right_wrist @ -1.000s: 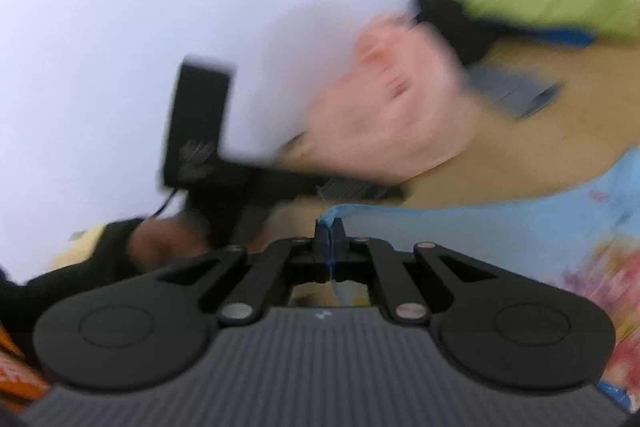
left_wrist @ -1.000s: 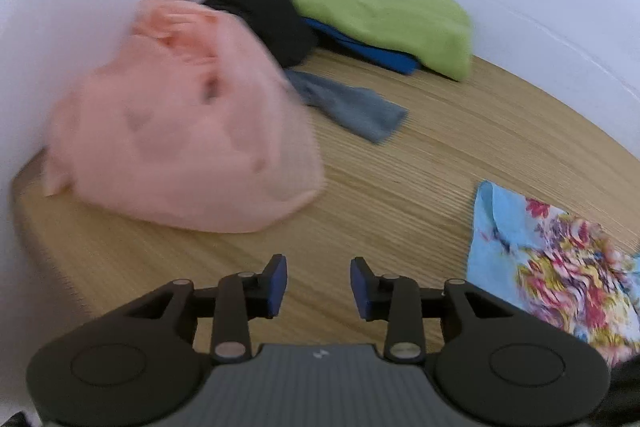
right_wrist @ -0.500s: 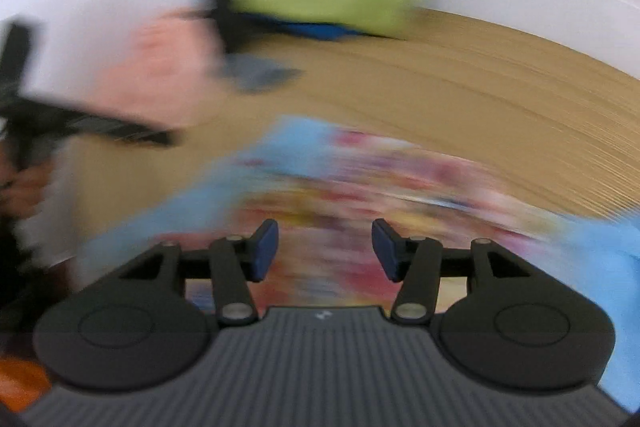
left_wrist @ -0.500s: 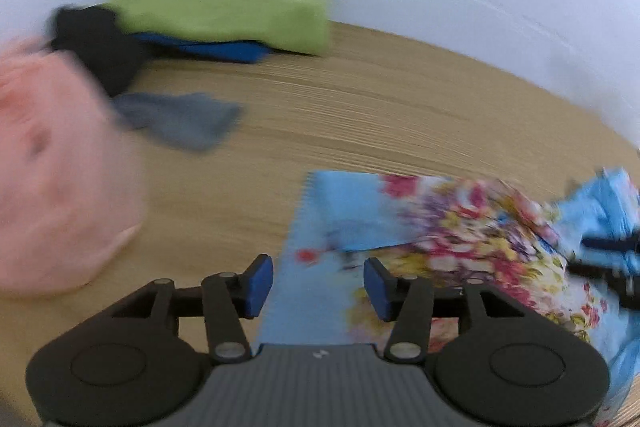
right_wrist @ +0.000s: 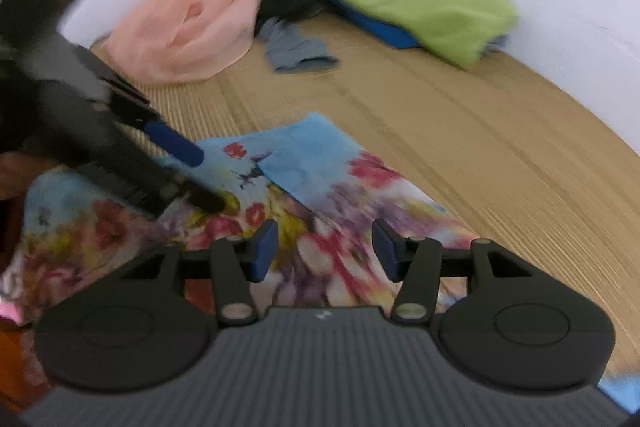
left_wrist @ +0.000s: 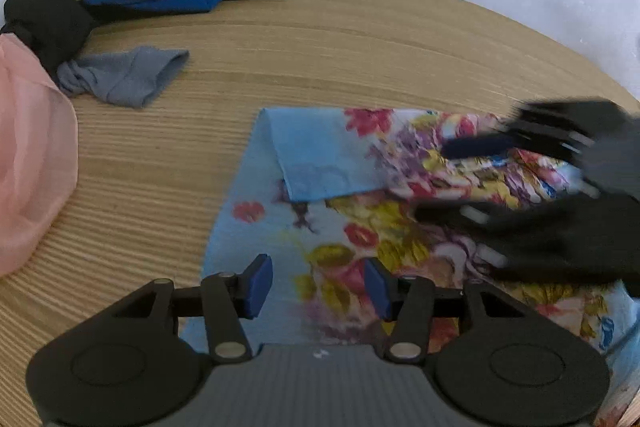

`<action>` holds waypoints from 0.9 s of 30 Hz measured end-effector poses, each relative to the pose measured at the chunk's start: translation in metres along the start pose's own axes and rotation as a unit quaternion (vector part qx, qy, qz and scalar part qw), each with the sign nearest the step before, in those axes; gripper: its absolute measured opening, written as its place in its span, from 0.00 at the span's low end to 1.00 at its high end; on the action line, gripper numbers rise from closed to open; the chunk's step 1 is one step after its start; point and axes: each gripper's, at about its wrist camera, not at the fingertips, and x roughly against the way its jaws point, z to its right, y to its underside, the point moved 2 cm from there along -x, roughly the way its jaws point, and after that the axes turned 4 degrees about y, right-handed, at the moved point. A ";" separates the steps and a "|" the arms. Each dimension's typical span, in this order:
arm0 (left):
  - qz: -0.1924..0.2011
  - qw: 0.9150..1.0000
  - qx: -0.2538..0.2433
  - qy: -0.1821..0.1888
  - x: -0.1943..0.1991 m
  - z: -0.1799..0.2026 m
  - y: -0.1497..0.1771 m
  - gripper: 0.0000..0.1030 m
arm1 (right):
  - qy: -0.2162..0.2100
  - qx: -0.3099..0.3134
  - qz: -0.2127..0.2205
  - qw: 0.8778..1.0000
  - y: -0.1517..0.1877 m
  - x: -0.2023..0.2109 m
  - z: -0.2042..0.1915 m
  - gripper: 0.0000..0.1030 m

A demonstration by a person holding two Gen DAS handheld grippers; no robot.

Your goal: Fold clothes

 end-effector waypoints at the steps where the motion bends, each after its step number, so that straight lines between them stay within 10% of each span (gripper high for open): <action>1: -0.002 1.000 0.005 0.000 -0.001 0.000 0.003 0.52 | -0.003 0.002 -0.010 1.000 -0.004 -0.011 0.001 0.53; 9: 0.000 1.000 0.022 -0.007 -0.001 -0.003 0.009 0.55 | -0.070 0.009 -0.045 0.996 -0.022 -0.057 0.022 0.62; 12: 0.000 1.000 0.024 -0.008 0.000 -0.003 0.008 0.57 | -0.084 0.025 -0.049 0.995 -0.031 -0.063 0.026 0.32; 13: 0.000 1.000 0.022 -0.009 0.000 -0.002 0.009 0.58 | -0.086 0.029 -0.053 0.994 -0.033 -0.063 0.028 0.07; 18: 0.000 1.000 0.011 -0.021 -0.002 0.001 0.009 0.60 | -0.076 0.044 -0.045 0.995 -0.056 -0.072 0.057 0.03; 22: -0.002 0.999 0.010 -0.037 -0.005 -0.002 0.003 0.63 | -0.010 0.064 -0.015 0.998 -0.103 -0.101 0.093 0.03; 27: -0.005 0.998 0.010 -0.057 -0.009 -0.006 -0.005 0.67 | 0.219 0.040 0.039 0.974 -0.155 -0.134 0.136 0.11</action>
